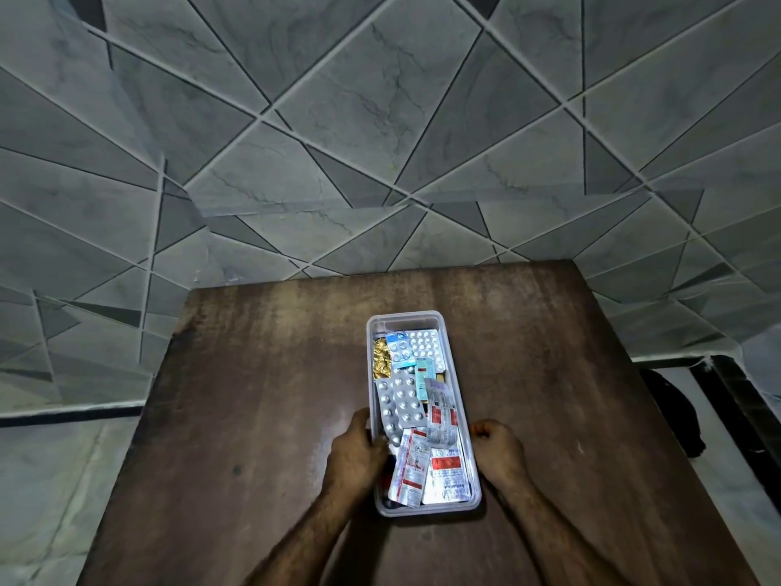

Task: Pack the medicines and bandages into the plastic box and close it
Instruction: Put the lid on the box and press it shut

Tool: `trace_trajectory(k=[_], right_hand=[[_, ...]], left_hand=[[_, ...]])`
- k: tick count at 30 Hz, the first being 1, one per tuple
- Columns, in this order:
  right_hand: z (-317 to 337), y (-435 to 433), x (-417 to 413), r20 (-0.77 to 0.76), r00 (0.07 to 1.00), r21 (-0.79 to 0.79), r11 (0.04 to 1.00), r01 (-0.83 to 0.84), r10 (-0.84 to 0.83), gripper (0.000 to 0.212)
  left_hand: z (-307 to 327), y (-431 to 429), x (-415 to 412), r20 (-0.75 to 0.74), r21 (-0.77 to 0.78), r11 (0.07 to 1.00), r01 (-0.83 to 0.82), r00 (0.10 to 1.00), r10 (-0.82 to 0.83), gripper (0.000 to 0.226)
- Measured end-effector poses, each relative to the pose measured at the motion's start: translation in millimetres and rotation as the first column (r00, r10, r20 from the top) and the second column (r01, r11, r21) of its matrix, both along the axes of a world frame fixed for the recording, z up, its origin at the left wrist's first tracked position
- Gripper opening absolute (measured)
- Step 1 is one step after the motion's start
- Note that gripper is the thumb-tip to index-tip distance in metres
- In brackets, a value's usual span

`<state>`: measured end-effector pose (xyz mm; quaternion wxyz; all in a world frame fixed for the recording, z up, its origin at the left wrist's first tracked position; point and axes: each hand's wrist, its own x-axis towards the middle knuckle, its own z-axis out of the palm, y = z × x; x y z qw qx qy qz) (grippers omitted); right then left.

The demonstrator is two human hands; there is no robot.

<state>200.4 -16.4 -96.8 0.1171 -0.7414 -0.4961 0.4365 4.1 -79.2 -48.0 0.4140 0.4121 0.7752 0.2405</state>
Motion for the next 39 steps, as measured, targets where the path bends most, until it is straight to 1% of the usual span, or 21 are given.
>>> trace_trajectory(k=[5, 9, 13, 16, 20, 25, 28, 30, 32, 36, 39], right_hand=[[-1.2, 2.1, 0.4, -0.027, 1.000, -0.021, 1.000, 0.016, -0.016, 0.015], [-7.5, 4.2, -0.8, -0.011, 0.999, -0.047, 0.998, 0.035, -0.035, 0.012], [-16.0, 6.4, -1.4, 0.028, 0.999, -0.047, 0.999, 0.028, -0.026, 0.012], [-25.0, 8.5, -1.4, 0.049, 0.999, -0.052, 0.999, 0.015, -0.012, 0.018], [-28.0, 13.0, -1.6, 0.010, 1.000, -0.061, 0.998, 0.022, -0.021, 0.016], [-17.8, 9.3, 1.7, -0.089, 0.992, -0.049, 0.995, 0.086, -0.090, 0.022], [-15.7, 10.1, 12.8, -0.171, 0.980, -0.017, 0.995, 0.100, -0.101, 0.015], [-2.7, 11.4, 17.6, -0.296, 0.938, -0.025, 0.984, 0.179, -0.178, 0.008], [15.1, 14.5, 24.8, -0.410, 0.874, -0.054, 0.964, 0.262, -0.261, 0.010], [43.1, 26.5, 41.9, -0.528, 0.781, -0.060, 0.932, 0.358, -0.334, 0.011], [58.5, 35.2, 51.6, -0.582, 0.723, -0.087, 0.913, 0.399, -0.372, 0.012]], left_hand=[[0.6, 2.0, -1.5, 0.002, 0.015, 1.000, 0.011, 1.000, -0.011, 0.044], [0.9, 1.0, -5.3, -0.033, 0.046, 0.999, 0.011, 0.999, -0.009, 0.043], [3.4, 0.3, -13.2, -0.063, 0.064, 0.998, -0.006, 0.998, 0.010, 0.037], [6.7, 2.3, -22.6, -0.066, 0.075, 0.997, -0.037, 0.997, 0.042, 0.036], [10.9, 5.8, -35.0, -0.052, 0.083, 0.993, -0.082, 0.995, 0.086, 0.036], [9.6, 5.6, -49.2, -0.023, 0.084, 0.992, -0.099, 0.995, 0.101, 0.038], [7.6, 5.8, -51.5, 0.009, 0.086, 0.991, -0.106, 0.994, 0.105, 0.041], [7.2, 6.3, -49.5, 0.022, 0.079, 0.991, -0.111, 0.994, 0.110, 0.045], [7.3, 6.7, -45.2, 0.029, 0.082, 0.990, -0.112, 0.993, 0.110, 0.042], [5.4, 9.4, -37.3, 0.039, 0.100, 0.989, -0.113, 0.993, 0.109, 0.039], [5.7, 12.1, -32.9, 0.028, 0.117, 0.988, -0.100, 0.995, 0.097, 0.038]])
